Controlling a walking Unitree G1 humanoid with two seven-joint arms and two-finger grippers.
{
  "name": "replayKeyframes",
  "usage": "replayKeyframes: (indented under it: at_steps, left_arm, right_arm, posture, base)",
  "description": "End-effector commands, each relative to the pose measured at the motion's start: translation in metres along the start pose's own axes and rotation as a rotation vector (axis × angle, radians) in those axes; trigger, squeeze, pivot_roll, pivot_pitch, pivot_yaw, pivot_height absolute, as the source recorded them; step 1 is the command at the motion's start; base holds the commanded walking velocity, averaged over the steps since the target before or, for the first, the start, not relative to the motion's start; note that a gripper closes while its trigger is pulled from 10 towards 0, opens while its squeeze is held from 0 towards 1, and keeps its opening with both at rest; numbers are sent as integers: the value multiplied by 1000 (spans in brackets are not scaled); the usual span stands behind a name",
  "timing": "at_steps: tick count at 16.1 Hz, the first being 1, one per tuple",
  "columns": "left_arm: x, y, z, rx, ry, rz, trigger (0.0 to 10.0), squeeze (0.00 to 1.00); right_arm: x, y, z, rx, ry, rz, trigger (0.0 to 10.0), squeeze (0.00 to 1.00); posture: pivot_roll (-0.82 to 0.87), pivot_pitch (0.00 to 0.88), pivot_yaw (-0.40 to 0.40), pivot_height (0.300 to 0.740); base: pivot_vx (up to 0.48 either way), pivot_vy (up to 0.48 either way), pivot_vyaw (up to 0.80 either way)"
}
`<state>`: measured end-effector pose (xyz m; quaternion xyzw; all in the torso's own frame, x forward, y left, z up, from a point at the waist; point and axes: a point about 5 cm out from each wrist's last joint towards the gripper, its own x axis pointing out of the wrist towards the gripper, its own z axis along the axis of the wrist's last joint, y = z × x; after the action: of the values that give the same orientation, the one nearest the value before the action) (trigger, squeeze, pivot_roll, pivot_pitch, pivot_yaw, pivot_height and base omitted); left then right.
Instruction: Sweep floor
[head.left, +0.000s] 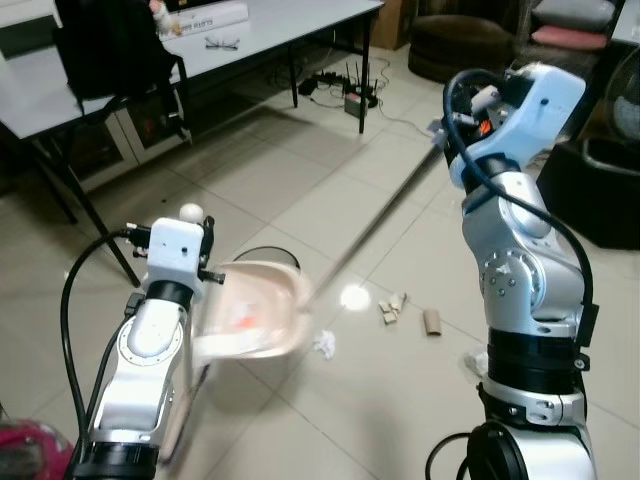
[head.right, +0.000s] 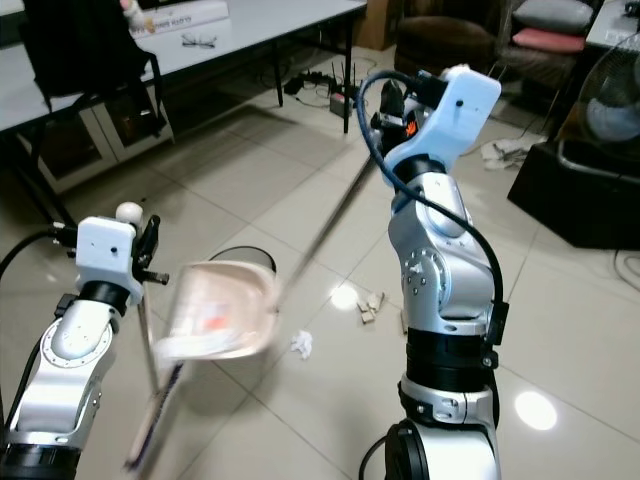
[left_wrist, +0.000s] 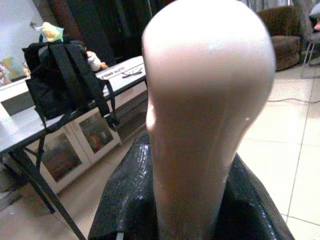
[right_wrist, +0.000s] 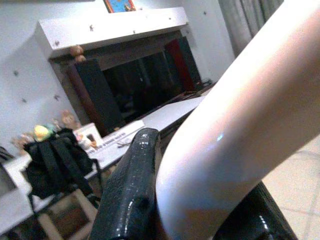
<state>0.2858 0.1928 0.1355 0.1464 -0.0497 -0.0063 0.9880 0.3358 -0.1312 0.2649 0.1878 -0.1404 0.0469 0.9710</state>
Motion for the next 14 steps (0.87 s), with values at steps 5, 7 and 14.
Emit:
replayKeyframes:
  at_steps: [5,7,14]
  left_arm:
    - [-12,11,-8,6,8,46,10000,0]
    - [-14,15,-10,-2,20,67,10000,0]
    - [-19,18,-12,3,26,79,10000,0]
  right_arm:
    - [6,-10,9,125,-51,-53,10000,0]
    - [8,-11,8,156,-50,-60,10000,0]
    - [14,-1,9,89,-41,10,10000,0]
  posture:
    - [-35,0,50,740]
    - [-29,0,48,740]
    - [-21,0,44,740]
  base:
    - [388,0,0]
    - [388,0,0]
    - [391,0,171]
